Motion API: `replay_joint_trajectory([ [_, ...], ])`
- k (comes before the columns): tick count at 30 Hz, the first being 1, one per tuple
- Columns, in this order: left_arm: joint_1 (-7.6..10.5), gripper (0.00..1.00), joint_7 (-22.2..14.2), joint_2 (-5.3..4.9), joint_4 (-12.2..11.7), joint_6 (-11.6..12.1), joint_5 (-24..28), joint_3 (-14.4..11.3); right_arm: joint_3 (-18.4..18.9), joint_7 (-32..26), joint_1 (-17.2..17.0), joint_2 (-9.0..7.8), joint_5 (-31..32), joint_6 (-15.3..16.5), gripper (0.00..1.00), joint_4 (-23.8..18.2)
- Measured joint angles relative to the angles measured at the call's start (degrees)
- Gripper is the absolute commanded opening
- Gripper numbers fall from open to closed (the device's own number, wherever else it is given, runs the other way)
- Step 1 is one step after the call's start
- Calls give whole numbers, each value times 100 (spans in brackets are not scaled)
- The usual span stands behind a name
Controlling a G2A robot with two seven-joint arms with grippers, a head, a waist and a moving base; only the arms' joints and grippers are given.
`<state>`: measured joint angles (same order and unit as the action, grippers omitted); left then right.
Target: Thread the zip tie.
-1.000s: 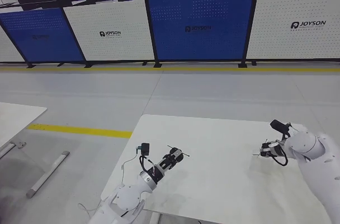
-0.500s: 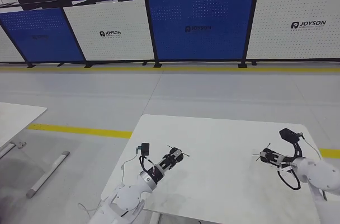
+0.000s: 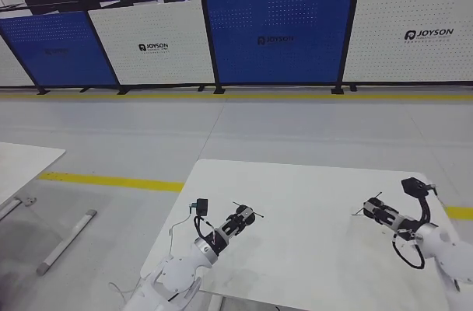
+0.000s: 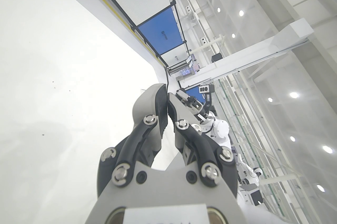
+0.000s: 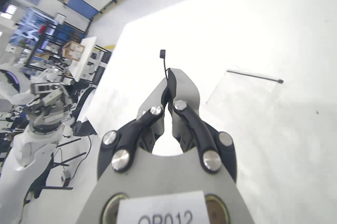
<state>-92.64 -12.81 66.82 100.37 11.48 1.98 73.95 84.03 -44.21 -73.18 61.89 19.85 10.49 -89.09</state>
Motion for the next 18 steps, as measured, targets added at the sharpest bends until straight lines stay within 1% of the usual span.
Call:
replay_joint_trajectory([
  [1, 0, 0, 0, 0, 0, 0, 0, 0, 74, 41, -122, -12, -103, 236, 0, -74],
  [2, 0, 0, 0, 0, 0, 0, 0, 0, 155, 47, -255, -28, -228, 572, 0, -132],
  [3, 0, 0, 0, 0, 0, 0, 0, 0, 197, 41, -334, -41, -294, 794, 0, -163],
  [4, 0, 0, 0, 0, 0, 0, 0, 0, 209, 23, -401, -52, -349, 938, 0, -235],
  [5, 0, 0, 0, 0, 0, 0, 0, 0, 188, -19, -479, -68, -414, 979, 0, -394],
  [6, 0, 0, 0, 0, 0, 0, 0, 0, 161, -48, -533, -83, -433, 947, 0, -508],
  [8, 0, 0, 0, 0, 0, 0, 0, 0, 92, -45, -616, -114, -365, 898, 0, -619],
  [18, 0, 0, 0, 0, 0, 0, 0, 0, 81, -33, -619, -118, -342, 899, 0, -609],
])
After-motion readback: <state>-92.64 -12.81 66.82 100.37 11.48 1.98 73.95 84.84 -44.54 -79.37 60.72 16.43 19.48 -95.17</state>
